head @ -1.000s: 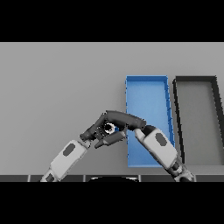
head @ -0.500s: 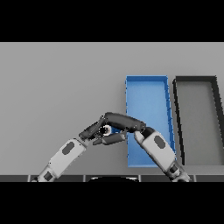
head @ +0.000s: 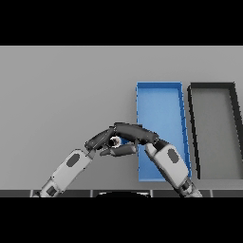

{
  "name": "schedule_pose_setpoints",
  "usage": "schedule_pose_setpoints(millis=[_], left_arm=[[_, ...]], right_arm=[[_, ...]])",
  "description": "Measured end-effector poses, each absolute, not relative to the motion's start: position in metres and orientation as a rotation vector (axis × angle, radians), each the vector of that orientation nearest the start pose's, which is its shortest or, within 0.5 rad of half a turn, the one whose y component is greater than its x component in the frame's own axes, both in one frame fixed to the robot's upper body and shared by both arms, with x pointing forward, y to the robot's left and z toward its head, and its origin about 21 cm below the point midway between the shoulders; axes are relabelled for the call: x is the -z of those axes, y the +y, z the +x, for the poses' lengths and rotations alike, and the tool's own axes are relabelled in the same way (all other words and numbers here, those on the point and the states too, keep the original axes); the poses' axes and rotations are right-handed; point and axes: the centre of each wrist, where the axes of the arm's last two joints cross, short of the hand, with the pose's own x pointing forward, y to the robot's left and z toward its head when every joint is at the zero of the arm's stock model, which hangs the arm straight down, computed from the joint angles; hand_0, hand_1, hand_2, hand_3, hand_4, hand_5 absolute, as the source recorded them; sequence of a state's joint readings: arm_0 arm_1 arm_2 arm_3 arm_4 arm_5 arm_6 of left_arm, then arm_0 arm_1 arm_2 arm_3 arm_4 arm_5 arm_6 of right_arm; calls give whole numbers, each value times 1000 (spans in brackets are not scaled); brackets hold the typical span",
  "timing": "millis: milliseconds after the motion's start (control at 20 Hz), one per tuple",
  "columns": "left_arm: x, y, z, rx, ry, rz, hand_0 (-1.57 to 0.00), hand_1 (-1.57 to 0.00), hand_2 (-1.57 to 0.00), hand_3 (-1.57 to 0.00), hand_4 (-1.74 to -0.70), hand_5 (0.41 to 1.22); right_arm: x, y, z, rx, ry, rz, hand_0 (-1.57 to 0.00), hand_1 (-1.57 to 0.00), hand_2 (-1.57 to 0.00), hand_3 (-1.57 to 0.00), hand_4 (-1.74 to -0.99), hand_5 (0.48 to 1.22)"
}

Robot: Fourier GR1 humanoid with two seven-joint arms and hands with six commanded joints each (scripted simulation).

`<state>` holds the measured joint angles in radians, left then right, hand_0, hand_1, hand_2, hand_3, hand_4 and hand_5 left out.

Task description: Pick up the blue pipe and place it into the blue bin.

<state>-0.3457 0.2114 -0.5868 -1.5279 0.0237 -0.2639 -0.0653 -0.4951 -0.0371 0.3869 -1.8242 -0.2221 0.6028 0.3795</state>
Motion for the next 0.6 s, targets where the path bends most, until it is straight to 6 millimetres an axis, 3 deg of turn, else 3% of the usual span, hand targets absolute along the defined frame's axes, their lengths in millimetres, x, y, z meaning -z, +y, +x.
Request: schedule_pose_setpoints(millis=[150, 350, 500, 600], left_arm=[[-49, 111, 275, 989, -1636, -539, -42, -34, -35, -14, -842, 636], [-47, 118, 268, 925, -1561, -511, -17, -13, -14, -5, -880, 605], [-47, 114, 267, 939, -1541, -494, -8, -6, -7, -2, -876, 555], [-44, 121, 267, 946, -1534, -487, -5, -4, -4, -1, -870, 535]], right_arm=[[-174, -87, 267, -1194, -1691, 741, -1570, -1570, -1570, -1570, -1487, 1220], [-178, -89, 272, -1157, -1717, 756, -1571, -1571, -1571, -1571, -1492, 1220], [-183, -88, 272, -1047, -1643, 916, -1571, -1571, -1571, -1571, -1492, 1221], [-197, -89, 274, -970, -1607, 992, -1571, -1571, -1571, -1571, -1494, 1221]])
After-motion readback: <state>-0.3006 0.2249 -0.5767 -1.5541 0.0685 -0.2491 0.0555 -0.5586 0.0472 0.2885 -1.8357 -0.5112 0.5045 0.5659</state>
